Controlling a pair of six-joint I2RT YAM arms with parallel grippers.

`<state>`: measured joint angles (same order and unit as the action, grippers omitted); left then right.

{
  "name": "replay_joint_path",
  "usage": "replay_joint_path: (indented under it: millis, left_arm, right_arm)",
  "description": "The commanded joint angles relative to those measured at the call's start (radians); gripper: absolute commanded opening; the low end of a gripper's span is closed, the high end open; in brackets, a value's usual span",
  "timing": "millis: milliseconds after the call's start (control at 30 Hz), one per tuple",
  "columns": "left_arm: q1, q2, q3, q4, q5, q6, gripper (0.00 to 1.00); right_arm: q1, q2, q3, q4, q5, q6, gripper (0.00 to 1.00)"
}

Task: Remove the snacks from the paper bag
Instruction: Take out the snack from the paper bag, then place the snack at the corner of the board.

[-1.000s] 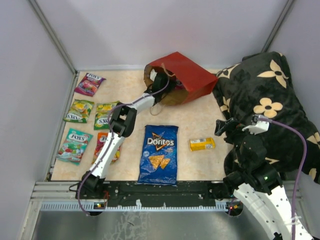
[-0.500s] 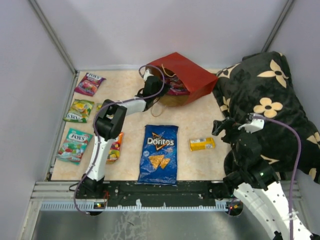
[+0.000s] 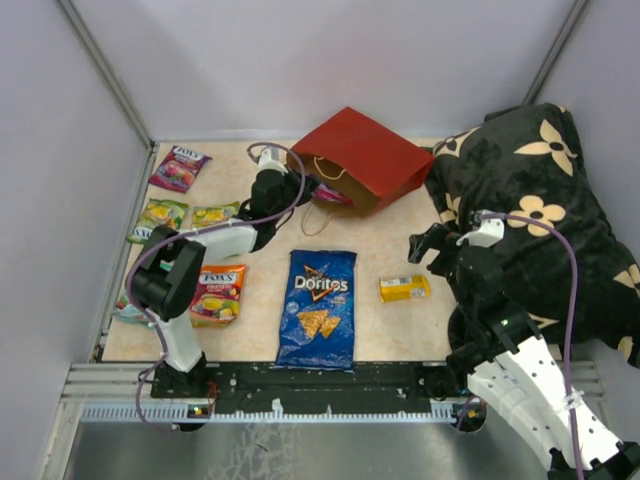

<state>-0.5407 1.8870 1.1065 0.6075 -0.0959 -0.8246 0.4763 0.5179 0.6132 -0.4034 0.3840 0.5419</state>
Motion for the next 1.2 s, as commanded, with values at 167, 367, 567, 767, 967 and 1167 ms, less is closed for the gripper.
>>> replay_joint_path:
  millis: [167, 367, 567, 767, 967, 1167]
  left_arm:
    - [0.064, -0.326, -0.080, -0.122, 0.225, 0.300, 0.00]
    - [0.113, -0.500, -0.045, -0.442, 0.281, 0.554, 0.00]
    - [0.156, -0.616, -0.041, -0.567, 0.144, 0.722, 0.00]
    - [0.336, -0.519, 0.033, -0.552, 0.413, 0.780, 0.00]
    - [0.503, -0.129, 0.376, -0.598, 0.687, 0.757, 0.00]
    - [0.569, 0.257, 0.855, -0.769, 0.759, 0.756, 0.00]
  right_arm:
    - [-0.005, 0.017, -0.004, 0.085, -0.039, -0.005, 0.99]
    - [-0.005, 0.019, -0.011, 0.097, -0.054, 0.006, 0.99]
    - [-0.005, 0.035, -0.029, 0.124, -0.071, 0.015, 0.99]
    - [-0.005, 0.052, -0.015, 0.128, -0.098, 0.022, 0.99]
    - [-0.005, 0.043, -0.020, 0.121, -0.124, 0.028, 0.99]
    - [-0.005, 0.038, -0.041, 0.122, -0.149, 0.029, 0.99]
